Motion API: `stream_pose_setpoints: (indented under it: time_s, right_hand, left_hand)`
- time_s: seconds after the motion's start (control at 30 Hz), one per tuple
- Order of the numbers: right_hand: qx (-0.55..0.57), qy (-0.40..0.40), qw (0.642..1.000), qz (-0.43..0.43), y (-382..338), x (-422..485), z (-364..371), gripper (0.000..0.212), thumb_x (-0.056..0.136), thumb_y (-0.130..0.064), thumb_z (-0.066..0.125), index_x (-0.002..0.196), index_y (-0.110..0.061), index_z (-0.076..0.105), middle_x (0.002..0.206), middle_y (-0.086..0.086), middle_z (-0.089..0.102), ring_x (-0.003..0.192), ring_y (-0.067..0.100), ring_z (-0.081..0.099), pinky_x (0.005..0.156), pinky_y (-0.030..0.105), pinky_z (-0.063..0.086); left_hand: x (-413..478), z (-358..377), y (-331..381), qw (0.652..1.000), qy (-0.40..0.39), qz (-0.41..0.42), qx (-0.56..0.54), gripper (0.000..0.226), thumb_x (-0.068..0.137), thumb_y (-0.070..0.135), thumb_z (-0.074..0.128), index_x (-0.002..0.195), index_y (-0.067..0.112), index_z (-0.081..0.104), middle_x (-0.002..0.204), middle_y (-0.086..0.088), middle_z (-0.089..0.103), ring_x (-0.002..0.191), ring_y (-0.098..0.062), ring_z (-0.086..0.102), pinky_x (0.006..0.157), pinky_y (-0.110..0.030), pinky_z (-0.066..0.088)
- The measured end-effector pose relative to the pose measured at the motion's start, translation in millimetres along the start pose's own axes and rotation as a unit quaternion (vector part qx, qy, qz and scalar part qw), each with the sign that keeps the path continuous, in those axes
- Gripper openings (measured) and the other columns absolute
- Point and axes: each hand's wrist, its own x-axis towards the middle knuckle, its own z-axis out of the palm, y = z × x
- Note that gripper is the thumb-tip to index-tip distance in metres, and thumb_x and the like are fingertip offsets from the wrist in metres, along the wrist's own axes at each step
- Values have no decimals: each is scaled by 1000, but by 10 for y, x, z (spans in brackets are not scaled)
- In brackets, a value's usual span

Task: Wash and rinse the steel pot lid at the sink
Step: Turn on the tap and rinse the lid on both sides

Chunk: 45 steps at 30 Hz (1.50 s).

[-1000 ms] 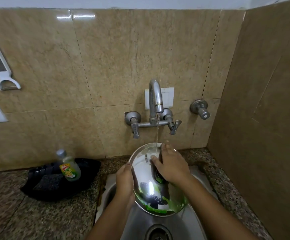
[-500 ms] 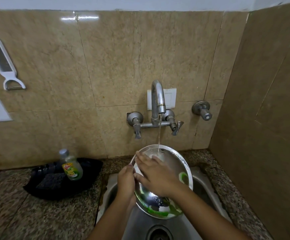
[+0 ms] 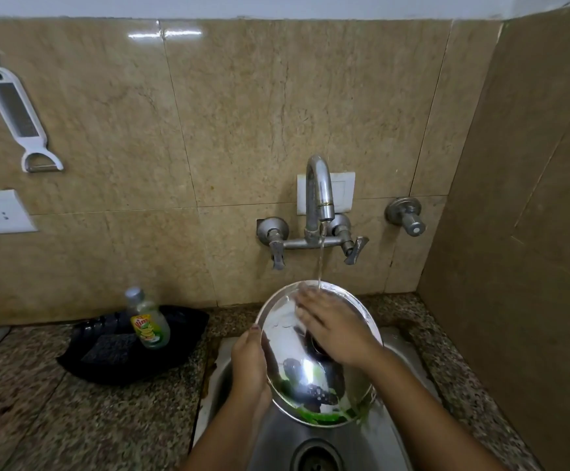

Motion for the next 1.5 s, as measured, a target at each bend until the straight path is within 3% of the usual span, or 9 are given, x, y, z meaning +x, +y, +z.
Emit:
stream_pose_setpoints:
  time_s: [0.13,0.23,0.4,0.57,0.7,0.87,1.07,1.23,1.5]
  right_hand:
    - [141,229,950,159,336,-73,46,33,98,-33,42,128,-37,56,135,-5,53,129,22,44,104,42,39]
    - [297,286,896,167,365,-6,-20,24,97,-23,48,105,-30,69,103,-13,68,101,14,62,85,35,49]
    - [333,183,924,35,462,200,-348,20,94,-10,54,95,-20,72,98,-14,69,90,-6,62,82,20,48]
    - [254,-23,966,-49,257,444,-343,19,90,-9,61,88,-23,73,95,-5,73,94,10,67,91,36,52]
    - [97,37,989,-101,312,357,-199,24,96,-29,51,113,-36,67,126,-9,59,120,9,51,101,33,37]
    - [-102,86,990,-45,464,-99,60,56,96,-45,10,150,-34,20,156,-18,10,145,0,2,119,34,4]
    - [-79,47,989,-118,500,-121,145,58,92,-31,21,151,-28,23,159,-8,20,147,3,9,120,30,7]
    - [-72,134,988,9,542,-217,196,59,95,-43,13,149,-25,26,154,-13,19,145,4,17,121,30,10]
    - [-3,169,985,-20,552,-487,438,47,95,-37,35,137,-25,50,145,-12,41,138,2,32,117,33,27]
  left_hand:
    - [30,-60,34,993,-1,-73,-95,47,89,36,52,119,0,59,113,-26,63,104,-35,61,102,-47,45]
    - [40,-85,34,983,-69,-117,-124,33,96,35,45,99,5,60,88,-9,63,82,-19,62,80,-33,52]
    - [61,-54,189,993,-118,-16,1,32,96,33,51,100,6,67,87,-7,69,56,-10,68,47,-21,55]
    - [130,131,350,959,-144,118,215,40,94,41,53,86,6,72,84,-7,73,82,-21,66,74,-23,50]
    - [154,176,335,964,-76,154,202,34,93,34,55,73,10,69,73,-5,67,68,-15,59,67,-27,46]
    - [229,55,272,988,24,108,106,33,95,32,53,69,14,65,73,-2,65,68,-15,58,71,-31,46]
    - [179,127,153,987,25,117,106,31,96,30,51,79,10,67,74,-2,65,70,-15,59,63,-25,45]
    - [182,144,164,990,89,90,68,37,98,30,47,101,-1,66,87,-8,63,68,-12,54,67,-24,40]
    - [120,348,30,993,113,12,28,43,98,34,46,109,-4,64,72,-3,57,64,-15,51,70,-31,39]
